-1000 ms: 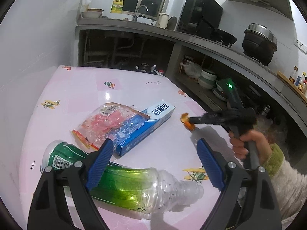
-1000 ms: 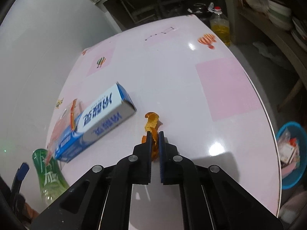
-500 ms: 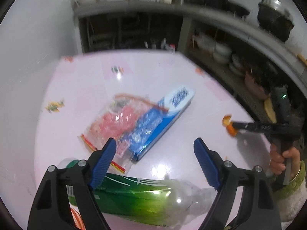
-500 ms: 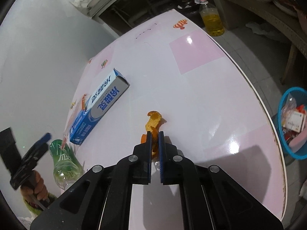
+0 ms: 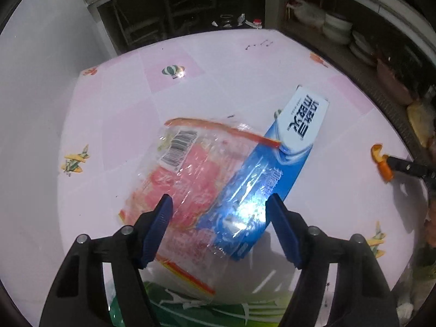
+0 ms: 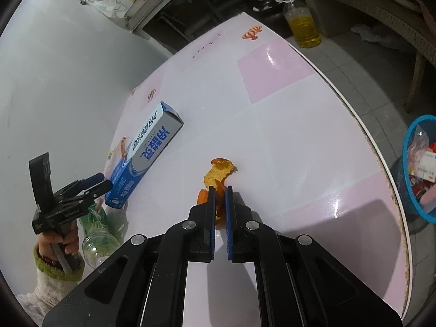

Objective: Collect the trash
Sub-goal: 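Grasp the orange wrapper with the right tool while the left tool grasps the clear red-printed bag, then lift and carry the wrapper and bag over the blue wastebasket with both tools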

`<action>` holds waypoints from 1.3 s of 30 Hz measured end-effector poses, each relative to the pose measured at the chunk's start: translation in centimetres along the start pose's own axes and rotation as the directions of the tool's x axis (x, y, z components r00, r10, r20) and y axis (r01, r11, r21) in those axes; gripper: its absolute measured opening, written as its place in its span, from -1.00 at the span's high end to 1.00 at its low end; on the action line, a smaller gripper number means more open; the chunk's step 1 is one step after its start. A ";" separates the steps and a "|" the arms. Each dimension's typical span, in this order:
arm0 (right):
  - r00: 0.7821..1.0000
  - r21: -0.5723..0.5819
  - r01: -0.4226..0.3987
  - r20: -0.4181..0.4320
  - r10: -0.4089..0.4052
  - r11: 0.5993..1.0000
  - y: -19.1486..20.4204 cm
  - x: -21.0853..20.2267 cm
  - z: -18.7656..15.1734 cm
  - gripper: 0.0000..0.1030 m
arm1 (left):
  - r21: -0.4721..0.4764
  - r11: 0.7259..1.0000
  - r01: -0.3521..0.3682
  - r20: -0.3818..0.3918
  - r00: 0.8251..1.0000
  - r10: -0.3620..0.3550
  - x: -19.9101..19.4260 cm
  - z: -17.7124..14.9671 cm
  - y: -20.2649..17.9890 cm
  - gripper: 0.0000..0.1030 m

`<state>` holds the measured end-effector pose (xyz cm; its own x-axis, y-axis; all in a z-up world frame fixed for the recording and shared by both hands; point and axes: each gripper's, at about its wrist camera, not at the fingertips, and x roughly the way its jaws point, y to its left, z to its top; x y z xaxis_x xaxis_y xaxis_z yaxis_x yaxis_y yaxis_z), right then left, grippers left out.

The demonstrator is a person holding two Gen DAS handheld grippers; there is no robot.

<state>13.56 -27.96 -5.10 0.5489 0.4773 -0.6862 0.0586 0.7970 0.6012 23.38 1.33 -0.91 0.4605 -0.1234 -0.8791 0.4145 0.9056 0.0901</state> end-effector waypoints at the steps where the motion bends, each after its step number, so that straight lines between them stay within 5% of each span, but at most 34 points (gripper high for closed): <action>1: 1.000 0.002 -0.002 0.000 0.002 1.000 -0.1 -0.1 0.0 0.90 | -0.001 1.000 0.009 -0.010 1.000 -0.009 0.1 0.2 0.2 -0.36; 9: 1.000 0.006 -0.008 0.001 0.008 1.000 -0.3 -0.1 -0.1 0.90 | -0.074 0.988 0.136 -0.037 0.990 -0.139 0.8 0.7 1.7 0.02; 21: 1.000 0.015 0.010 0.013 -0.010 1.000 -0.5 -0.2 -0.1 0.89 | -0.058 0.990 0.126 -0.011 0.992 -0.126 0.2 1.0 1.2 0.89; 30: 1.000 0.021 0.015 0.017 -0.016 1.000 -0.4 -0.2 0.1 0.91 | -0.017 0.999 0.051 0.115 0.992 -0.048 -2.7 0.8 1.1 0.97; 39: 0.999 0.028 0.008 0.036 -0.009 1.000 -0.4 -0.6 -0.1 0.97 | -0.007 0.998 -0.055 0.319 0.946 0.055 -8.7 0.8 0.7 0.98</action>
<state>13.07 -28.53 -4.95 0.5776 0.4565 -0.6767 0.0865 0.7902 0.6068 20.30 2.72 7.19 0.7090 -0.1966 -0.6772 0.3826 0.9140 0.1352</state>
